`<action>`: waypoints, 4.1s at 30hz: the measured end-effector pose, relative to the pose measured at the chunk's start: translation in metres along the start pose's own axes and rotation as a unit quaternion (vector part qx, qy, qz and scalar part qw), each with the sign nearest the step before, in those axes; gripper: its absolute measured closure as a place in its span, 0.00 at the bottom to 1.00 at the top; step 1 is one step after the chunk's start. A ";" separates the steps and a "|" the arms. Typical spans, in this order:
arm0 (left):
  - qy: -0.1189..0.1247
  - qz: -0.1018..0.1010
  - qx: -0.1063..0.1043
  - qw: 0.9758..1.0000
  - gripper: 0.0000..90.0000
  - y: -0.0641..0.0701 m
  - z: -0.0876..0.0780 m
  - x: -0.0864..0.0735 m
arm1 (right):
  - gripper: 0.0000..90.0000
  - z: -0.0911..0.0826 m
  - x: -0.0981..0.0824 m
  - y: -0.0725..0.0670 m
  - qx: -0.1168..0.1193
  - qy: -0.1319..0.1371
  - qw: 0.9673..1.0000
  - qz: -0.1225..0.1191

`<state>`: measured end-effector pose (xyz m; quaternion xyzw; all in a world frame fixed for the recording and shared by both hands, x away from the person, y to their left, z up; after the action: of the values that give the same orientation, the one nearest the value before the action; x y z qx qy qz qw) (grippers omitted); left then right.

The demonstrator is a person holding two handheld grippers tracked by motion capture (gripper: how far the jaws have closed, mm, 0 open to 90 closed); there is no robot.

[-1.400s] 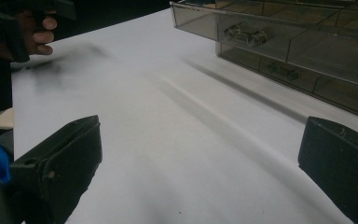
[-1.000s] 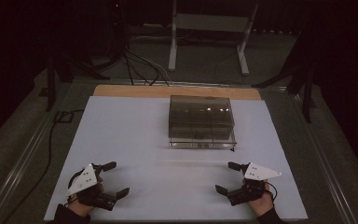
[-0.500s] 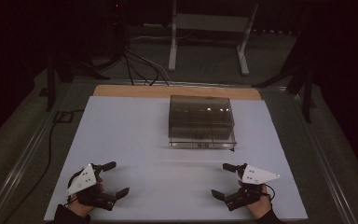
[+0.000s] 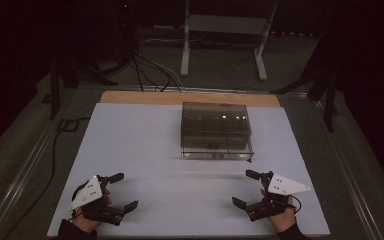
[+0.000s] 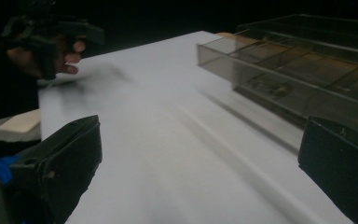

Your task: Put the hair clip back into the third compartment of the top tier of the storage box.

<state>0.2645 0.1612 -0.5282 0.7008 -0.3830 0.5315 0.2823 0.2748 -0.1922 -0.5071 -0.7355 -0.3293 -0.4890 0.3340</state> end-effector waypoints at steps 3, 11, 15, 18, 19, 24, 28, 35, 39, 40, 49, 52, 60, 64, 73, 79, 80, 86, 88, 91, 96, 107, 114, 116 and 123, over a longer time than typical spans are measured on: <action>0.001 -0.001 0.000 1.000 0.01 0.000 0.000 0.000 | 0.00 -0.002 0.003 0.009 -0.017 0.009 1.000 0.002; 0.001 0.001 -0.001 1.000 0.01 0.000 0.000 0.000 | 0.00 -0.005 0.001 0.039 -0.066 0.012 0.997 0.028; 0.004 0.000 0.000 1.000 0.01 0.000 0.000 0.001 | 0.00 -0.004 -0.003 0.051 -0.085 0.001 0.996 0.034; 0.003 -0.001 -0.001 1.000 0.01 0.000 0.000 0.001 | 0.00 -0.002 -0.007 0.059 -0.096 -0.011 0.995 0.041; 0.003 -0.001 -0.001 1.000 0.01 0.000 0.000 0.001 | 0.00 -0.001 -0.008 0.062 -0.100 -0.014 0.994 0.043; 0.002 -0.002 -0.002 1.000 0.01 0.000 0.000 0.001 | 0.00 0.003 -0.011 0.071 -0.108 -0.026 0.992 0.053; 0.001 -0.003 -0.003 1.000 0.01 0.000 0.000 0.000 | 0.00 0.007 -0.015 0.078 -0.117 -0.039 0.991 0.058; 0.002 -0.004 -0.003 1.000 0.01 0.000 -0.001 0.001 | 0.00 0.012 -0.019 0.087 -0.127 -0.057 0.988 0.067; 0.003 -0.004 -0.002 1.000 0.01 0.000 -0.001 0.001 | 0.00 0.014 -0.022 0.091 -0.132 -0.066 0.986 0.071; 0.002 -0.003 -0.002 1.000 0.01 0.000 -0.001 0.001 | 0.00 0.016 -0.023 0.094 -0.135 -0.073 0.985 0.073; 0.004 -0.005 -0.003 1.000 0.01 0.000 -0.001 0.001 | 0.00 0.022 -0.027 0.105 -0.156 -0.096 0.980 0.081; 0.004 -0.004 -0.002 1.000 0.01 0.000 -0.002 0.001 | 0.04 0.023 -0.027 0.108 -0.161 -0.100 0.978 0.087; 0.005 -0.005 -0.003 1.000 0.01 0.000 -0.002 0.002 | 0.04 0.022 -0.029 0.122 -0.194 -0.108 0.972 0.073; 0.004 -0.005 -0.002 1.000 0.01 0.000 -0.002 0.001 | 0.04 0.022 -0.030 0.125 -0.196 -0.113 0.972 0.071; 0.004 -0.007 -0.003 1.000 0.01 0.000 -0.002 0.001 | 0.13 0.031 -0.036 0.129 -0.211 -0.147 0.963 0.077; 0.004 -0.009 -0.004 1.000 0.01 0.000 -0.003 0.001 | 0.26 0.034 -0.044 0.137 -0.219 -0.165 0.956 0.101; 0.005 -0.008 -0.004 1.000 0.01 0.000 -0.003 0.001 | 0.29 0.033 -0.044 0.138 -0.222 -0.165 0.956 0.101; 0.005 -0.008 -0.004 1.000 0.01 0.001 -0.003 0.001 | 0.47 0.032 -0.046 0.142 -0.229 -0.184 0.952 0.089; 0.005 -0.007 -0.004 1.000 0.01 0.001 -0.003 0.002 | 0.52 0.033 -0.048 0.143 -0.229 -0.189 0.951 0.081; 0.005 -0.008 -0.002 1.000 0.01 0.000 -0.003 0.001 | 0.56 0.034 -0.047 0.144 -0.235 -0.190 0.950 0.078; 0.003 -0.008 -0.003 1.000 0.01 0.000 -0.003 0.001 | 0.63 0.036 -0.045 0.146 -0.237 -0.190 0.950 0.071; 0.001 -0.008 -0.003 1.000 0.01 0.000 -0.002 0.000 | 0.84 0.037 -0.046 0.150 -0.234 -0.199 0.948 0.086; 0.000 -0.009 -0.002 1.000 0.01 0.000 -0.002 0.000 | 0.85 0.037 -0.046 0.151 -0.232 -0.198 0.947 0.098; -0.002 -0.007 -0.002 1.000 0.01 0.000 -0.002 -0.001 | 0.85 0.036 -0.046 0.151 -0.232 -0.197 0.947 0.100; -0.002 -0.006 -0.003 1.000 0.01 0.000 -0.002 -0.001 | 0.85 0.035 -0.043 0.147 -0.231 -0.191 0.949 0.097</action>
<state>0.2632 0.1629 -0.5282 0.7032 -0.3808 0.5274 0.2870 0.3984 -0.2532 -0.5826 -0.9006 -0.1919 -0.3671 0.1313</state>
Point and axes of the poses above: each handheld gripper's, and its own axes: z roughly forward along the jaws, x roughly out of its top, y roughly to its right, the point moved 9 cm from there along z, roughly forward along the jaws, and after that the axes turned 5 degrees about z, right-handed, at the moved point
